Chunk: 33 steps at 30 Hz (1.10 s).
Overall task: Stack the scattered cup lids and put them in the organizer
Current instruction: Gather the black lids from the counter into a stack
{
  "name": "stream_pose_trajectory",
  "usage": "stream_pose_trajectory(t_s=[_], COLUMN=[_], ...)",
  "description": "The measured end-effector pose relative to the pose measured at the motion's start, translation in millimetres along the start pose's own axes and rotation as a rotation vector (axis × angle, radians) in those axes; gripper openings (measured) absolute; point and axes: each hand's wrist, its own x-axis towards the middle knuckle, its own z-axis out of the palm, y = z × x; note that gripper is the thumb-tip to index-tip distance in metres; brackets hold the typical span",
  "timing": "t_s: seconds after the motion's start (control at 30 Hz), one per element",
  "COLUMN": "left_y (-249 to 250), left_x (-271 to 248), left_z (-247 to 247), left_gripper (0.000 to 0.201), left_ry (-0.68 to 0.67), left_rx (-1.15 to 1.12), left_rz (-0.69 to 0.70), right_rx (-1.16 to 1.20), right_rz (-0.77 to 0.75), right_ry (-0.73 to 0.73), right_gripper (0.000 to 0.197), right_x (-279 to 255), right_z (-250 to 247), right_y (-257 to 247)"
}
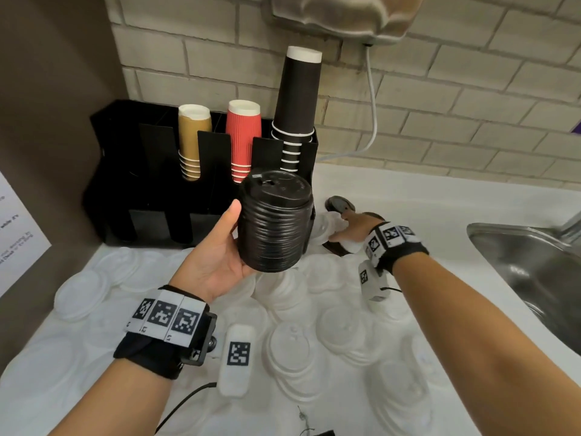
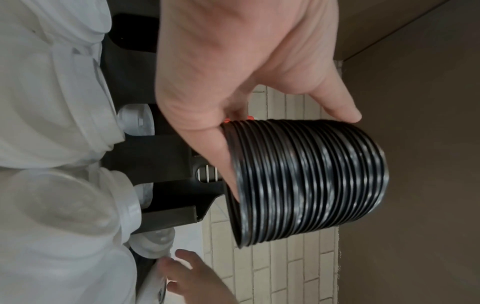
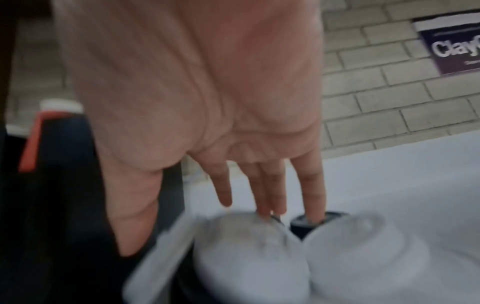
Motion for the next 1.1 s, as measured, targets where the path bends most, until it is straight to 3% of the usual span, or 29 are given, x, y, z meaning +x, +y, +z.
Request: stream_pose_trajectory(t_s=[0.1,0.43,0.63,0.87,1.03,1.1], left_y=[0,-2,-4,-2,0,1], left_x=[-1,0,1,-4,-8,-9], left_z=[-3,-2,-4,-7,-10,-10], left_gripper=[0.074,0.068,0.060,0.056,0.056,0.056], left_ry=[0.024,0.080,0.069,0.059,0.038,0.041], left_rx=[-0.025,-0.043,-0.059,-0.034,-0.008,0.002], left_rz=[0.004,-0.011,-0.009,-0.002,-0.005,-0.002], right_rx=[-0.048,0.089,-0.113,-0.220,-0.217,-0.253], right_rz=[0.024,0.005,-0.020,0.056,0.027,-0.004], right_ry=[0.035,0.063,0.208,0.072,0.080,0.101], right_gripper=[0.093,0.054,0.059,0.082,0.108,0.103], right_x=[16,16,11,22,26,26], right_z=[17,8,1,15,21,22], right_y=[2,26,13,0,-2,-3])
